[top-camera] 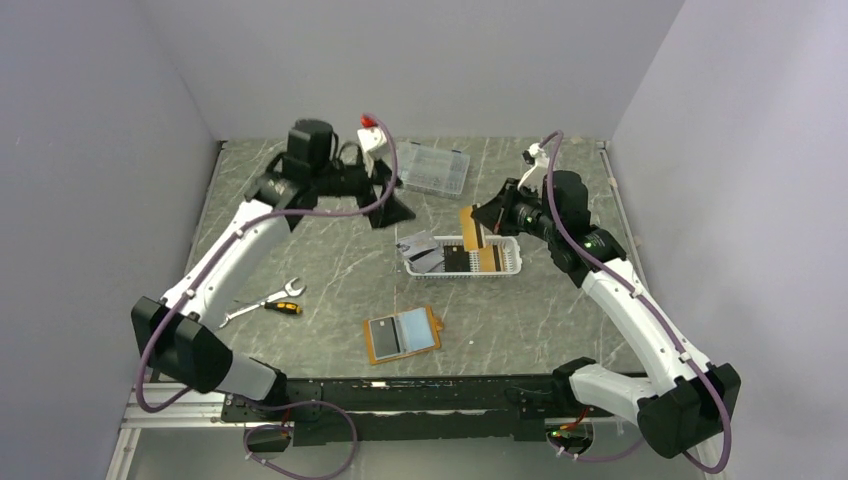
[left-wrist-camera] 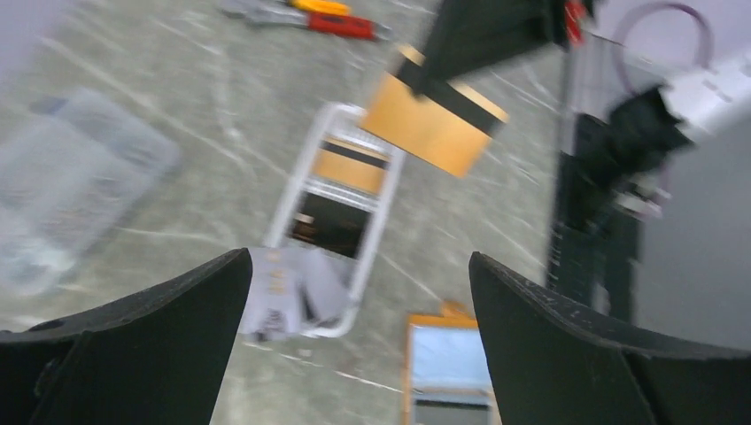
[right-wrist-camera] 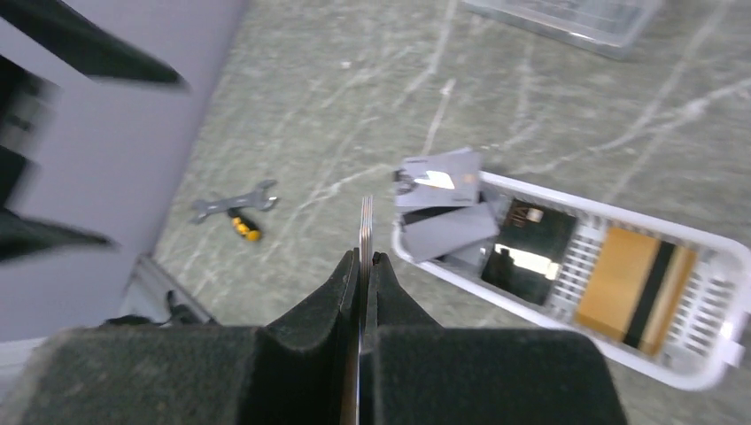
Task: Put the credit cards into the card holder
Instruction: Place the credit card in the storage box.
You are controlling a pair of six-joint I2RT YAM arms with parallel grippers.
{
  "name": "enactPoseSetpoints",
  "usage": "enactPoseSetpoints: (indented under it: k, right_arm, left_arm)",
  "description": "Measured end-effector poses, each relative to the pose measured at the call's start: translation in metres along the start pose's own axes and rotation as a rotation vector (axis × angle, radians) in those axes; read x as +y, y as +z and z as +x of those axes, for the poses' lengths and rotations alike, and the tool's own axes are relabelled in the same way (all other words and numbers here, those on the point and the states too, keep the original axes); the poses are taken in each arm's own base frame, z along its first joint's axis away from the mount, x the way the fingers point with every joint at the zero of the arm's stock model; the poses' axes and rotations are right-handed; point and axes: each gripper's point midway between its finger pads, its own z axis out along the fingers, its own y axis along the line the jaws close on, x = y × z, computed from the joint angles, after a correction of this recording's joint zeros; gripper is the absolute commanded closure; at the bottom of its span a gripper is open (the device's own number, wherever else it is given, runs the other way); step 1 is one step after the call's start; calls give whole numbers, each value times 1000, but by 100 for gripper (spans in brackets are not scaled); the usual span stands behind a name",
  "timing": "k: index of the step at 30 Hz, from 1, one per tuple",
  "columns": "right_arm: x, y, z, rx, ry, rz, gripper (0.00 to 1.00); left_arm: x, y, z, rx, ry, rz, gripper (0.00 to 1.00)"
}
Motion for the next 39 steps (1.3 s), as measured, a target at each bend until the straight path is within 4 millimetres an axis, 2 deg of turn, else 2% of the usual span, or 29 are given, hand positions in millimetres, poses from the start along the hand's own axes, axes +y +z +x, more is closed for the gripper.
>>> enactPoseSetpoints:
  k: [3,7,10,14,17,20,22,24,25,27,31,33,36,38,39]
  right_arm:
    - [19,0,-4,0,15,-99,100]
    - [39,0,-8,-1,40,-199,100]
    - [49,-2,-12,-5,49,-248,100]
    - [58,-3,-12,-5,65,-303,100]
    - [60,-3,-8,8,86,-325,100]
    - [59,-3,-4,18,104,-333,100]
    - [57,-5,-2,21,115,-335,100]
    - [55,-9,-1,15,116,-342,100]
    - [54,-12,-1,9,111,-343,95]
    - [52,-18,0,2,103,-349,77]
    - [49,-24,-1,-1,134,-357,55]
    - [47,-24,2,9,151,-370,51]
    - [48,-23,13,44,179,-405,51]
    - [50,-24,16,56,189,-432,54]
    - [52,-25,16,58,191,-445,59]
  left_arm:
    - [-40,11,36,25,-100,149,1]
    - [-71,29,51,24,-196,281,1]
    - [-77,38,48,1,-247,331,1]
    - [-71,51,40,-42,-281,360,11]
    - [-70,63,38,-60,-325,413,29]
    - [-72,74,36,-80,-360,477,60]
    - [-75,79,34,-90,-378,508,75]
    - [-77,82,35,-91,-396,535,94]
    - [-79,83,35,-85,-408,556,100]
    - [-86,83,34,-76,-430,593,100]
    - [-94,86,28,-90,-423,640,100]
    - [-96,87,26,-93,-428,653,100]
    - [-98,85,21,-107,-424,663,100]
    - [-100,82,19,-107,-426,678,100]
    - [-101,81,19,-106,-431,682,100]
